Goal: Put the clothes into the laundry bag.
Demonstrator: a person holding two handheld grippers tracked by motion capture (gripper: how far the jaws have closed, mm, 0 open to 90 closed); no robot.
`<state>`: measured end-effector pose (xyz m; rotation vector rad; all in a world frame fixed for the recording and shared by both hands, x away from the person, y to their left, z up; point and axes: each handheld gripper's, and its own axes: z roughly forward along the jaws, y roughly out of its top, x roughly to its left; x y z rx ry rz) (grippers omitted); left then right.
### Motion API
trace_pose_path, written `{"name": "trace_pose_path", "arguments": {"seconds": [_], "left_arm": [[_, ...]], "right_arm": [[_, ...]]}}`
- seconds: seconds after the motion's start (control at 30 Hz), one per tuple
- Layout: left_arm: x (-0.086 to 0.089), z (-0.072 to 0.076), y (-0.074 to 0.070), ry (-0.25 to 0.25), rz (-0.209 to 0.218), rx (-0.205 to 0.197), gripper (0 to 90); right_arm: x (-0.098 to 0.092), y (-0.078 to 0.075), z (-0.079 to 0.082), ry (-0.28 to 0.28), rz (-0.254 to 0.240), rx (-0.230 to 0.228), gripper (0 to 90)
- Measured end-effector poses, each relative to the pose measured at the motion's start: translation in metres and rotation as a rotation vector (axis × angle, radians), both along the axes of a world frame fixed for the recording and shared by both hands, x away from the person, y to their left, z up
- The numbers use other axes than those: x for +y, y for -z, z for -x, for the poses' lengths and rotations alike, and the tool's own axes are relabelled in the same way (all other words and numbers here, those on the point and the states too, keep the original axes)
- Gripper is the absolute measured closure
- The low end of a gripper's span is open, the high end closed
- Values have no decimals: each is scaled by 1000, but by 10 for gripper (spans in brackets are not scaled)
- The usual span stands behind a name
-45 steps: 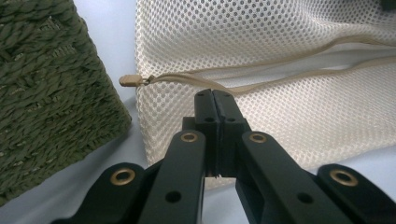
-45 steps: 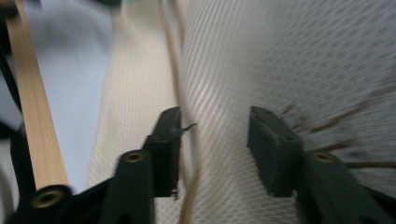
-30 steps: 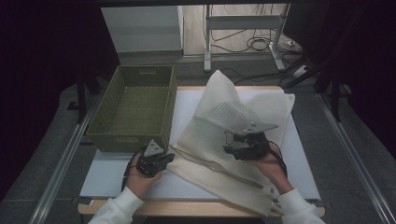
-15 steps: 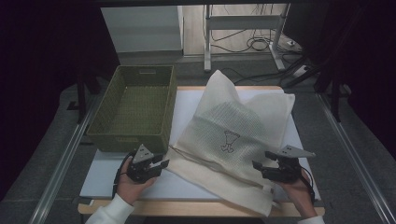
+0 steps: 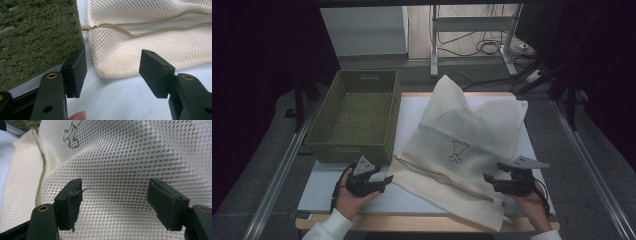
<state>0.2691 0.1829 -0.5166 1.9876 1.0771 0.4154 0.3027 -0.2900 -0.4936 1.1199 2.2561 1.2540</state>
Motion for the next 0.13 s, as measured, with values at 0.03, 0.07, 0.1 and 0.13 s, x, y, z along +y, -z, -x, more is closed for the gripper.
{"name": "trace_pose_path", "arguments": {"seconds": [0.03, 0.07, 0.1, 0.13], "left_arm": [[1, 0, 0, -2, 3, -2, 384], [1, -1, 0, -6, 4, -2, 381], [2, -1, 0, -10, 5, -1, 381], [3, -2, 0, -14, 6, -1, 379]], "right_arm": [[-1, 0, 0, 1, 3, -4, 287], [-1, -1, -1, 4, 8, -4, 287], [-2, -1, -1, 9, 12, -5, 287], [-3, -2, -1, 12, 8, -7, 287]]}}
